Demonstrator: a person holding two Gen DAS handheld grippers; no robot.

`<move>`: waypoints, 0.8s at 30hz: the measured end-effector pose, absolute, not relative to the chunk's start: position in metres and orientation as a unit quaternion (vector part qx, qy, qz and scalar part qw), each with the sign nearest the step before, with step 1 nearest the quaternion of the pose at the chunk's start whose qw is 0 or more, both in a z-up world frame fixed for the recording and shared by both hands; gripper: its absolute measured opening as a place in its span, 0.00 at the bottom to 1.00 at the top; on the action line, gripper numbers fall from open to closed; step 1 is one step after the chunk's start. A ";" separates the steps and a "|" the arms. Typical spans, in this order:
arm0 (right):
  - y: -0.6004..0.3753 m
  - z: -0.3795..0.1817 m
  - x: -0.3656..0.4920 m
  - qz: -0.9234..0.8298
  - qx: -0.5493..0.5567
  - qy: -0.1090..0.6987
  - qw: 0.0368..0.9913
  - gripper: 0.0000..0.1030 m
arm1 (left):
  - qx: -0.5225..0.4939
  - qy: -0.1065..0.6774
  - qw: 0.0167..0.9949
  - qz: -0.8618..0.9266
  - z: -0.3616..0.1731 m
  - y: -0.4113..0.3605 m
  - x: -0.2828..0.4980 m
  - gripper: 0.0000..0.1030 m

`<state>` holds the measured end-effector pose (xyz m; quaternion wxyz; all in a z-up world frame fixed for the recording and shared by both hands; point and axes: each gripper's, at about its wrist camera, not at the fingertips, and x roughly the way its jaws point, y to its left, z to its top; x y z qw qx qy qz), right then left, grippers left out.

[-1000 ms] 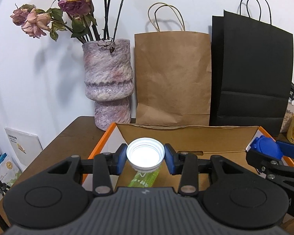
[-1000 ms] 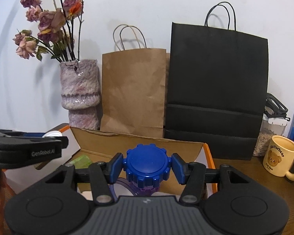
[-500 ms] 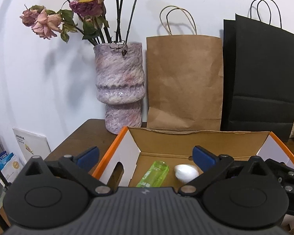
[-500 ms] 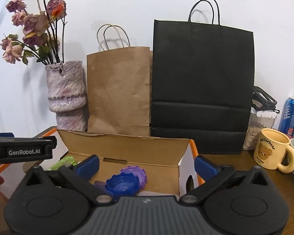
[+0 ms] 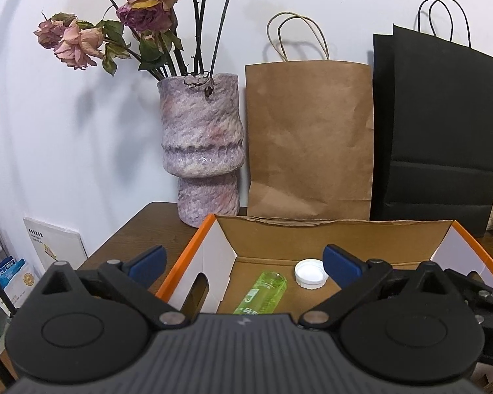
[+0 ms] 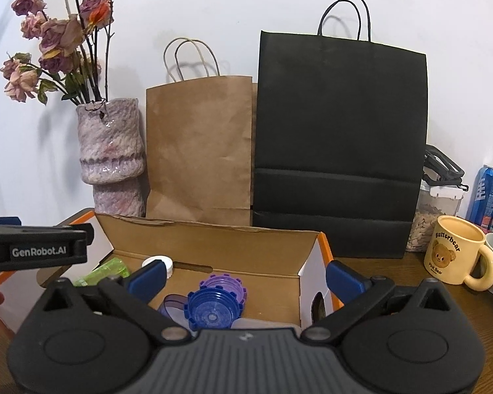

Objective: Organize rigid objects
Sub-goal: 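Withdraw both grippers from the box toward the remaining items on the table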

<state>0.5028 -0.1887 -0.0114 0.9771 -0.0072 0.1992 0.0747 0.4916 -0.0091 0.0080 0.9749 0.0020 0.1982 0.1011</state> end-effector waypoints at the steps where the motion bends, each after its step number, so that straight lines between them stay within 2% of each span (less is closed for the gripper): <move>1: -0.189 -0.011 0.502 0.075 -0.007 0.199 0.977 1.00 | 0.002 0.198 0.975 0.102 0.008 -0.009 0.491 1.00; 24: -0.204 -0.005 0.473 0.077 -0.008 0.190 0.979 1.00 | -0.010 0.180 0.979 0.100 0.016 -0.010 0.457 1.00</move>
